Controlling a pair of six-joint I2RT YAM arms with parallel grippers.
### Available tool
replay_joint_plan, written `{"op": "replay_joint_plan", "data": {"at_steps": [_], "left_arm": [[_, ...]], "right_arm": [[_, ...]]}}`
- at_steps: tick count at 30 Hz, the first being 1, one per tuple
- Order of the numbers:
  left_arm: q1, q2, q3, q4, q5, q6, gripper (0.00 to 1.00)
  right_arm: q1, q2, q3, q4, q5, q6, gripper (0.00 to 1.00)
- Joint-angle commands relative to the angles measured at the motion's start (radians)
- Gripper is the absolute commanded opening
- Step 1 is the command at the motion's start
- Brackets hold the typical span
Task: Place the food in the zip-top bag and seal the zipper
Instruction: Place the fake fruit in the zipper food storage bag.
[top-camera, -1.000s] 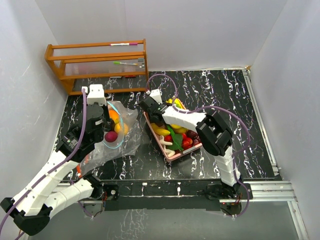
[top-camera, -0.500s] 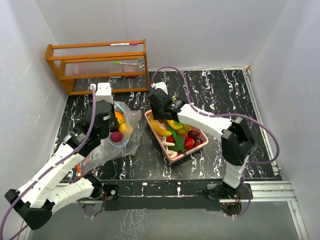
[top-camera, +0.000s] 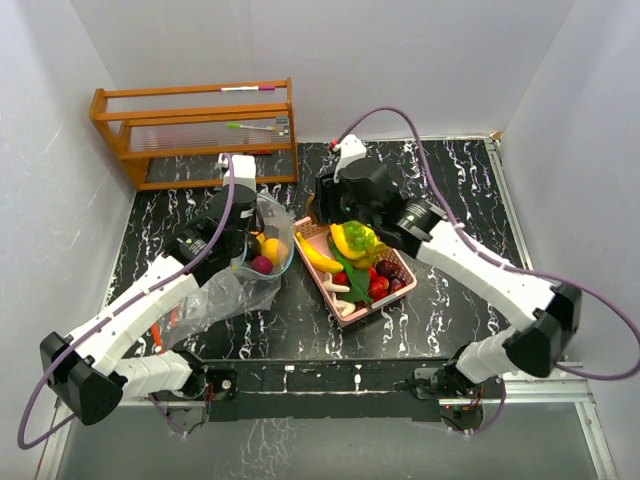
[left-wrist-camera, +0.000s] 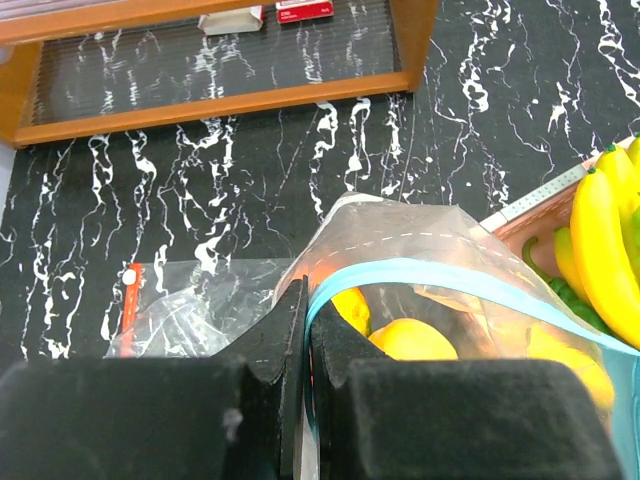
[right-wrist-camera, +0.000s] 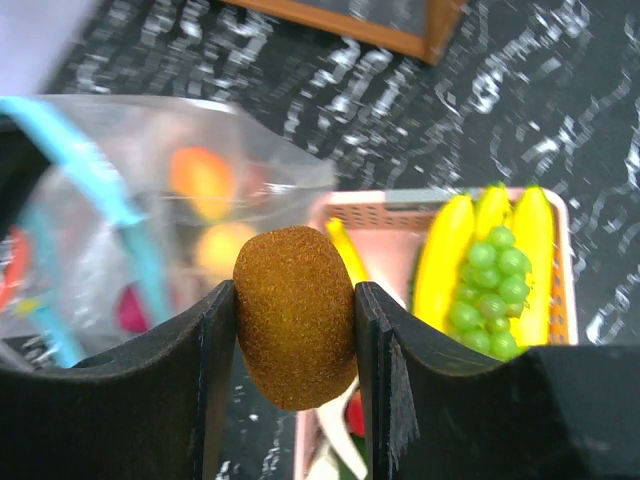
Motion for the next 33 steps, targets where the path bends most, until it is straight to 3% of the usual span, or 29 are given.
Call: {"op": "replay_joint_plan", "data": {"at_steps": [1, 9, 16, 29, 33], "left_arm": [[0.005, 0.024, 0.042, 0.059, 0.027, -0.009, 0.0], [0.005, 0.07, 0.058, 0.076, 0.055, -0.011, 0.0], [0.005, 0.065, 0.059, 0.071, 0.055, -0.011, 0.0], [0.005, 0.026, 0.056, 0.059, 0.063, -0.008, 0.0], [0.005, 0.001, 0.045, 0.048, 0.072, -0.019, 0.0]], "right_arm": [[-0.003, -0.112, -0.06, 0.175, -0.236, -0.035, 0.24], [0.003, -0.164, -0.163, 0.328, -0.476, 0.018, 0.23], [0.029, -0.121, -0.176, 0.411, -0.494, 0.053, 0.23], [0.064, 0.069, -0.109, 0.413, -0.285, 0.071, 0.22], [0.064, 0.08, -0.12, 0.49, -0.242, 0.076, 0.23]]}}
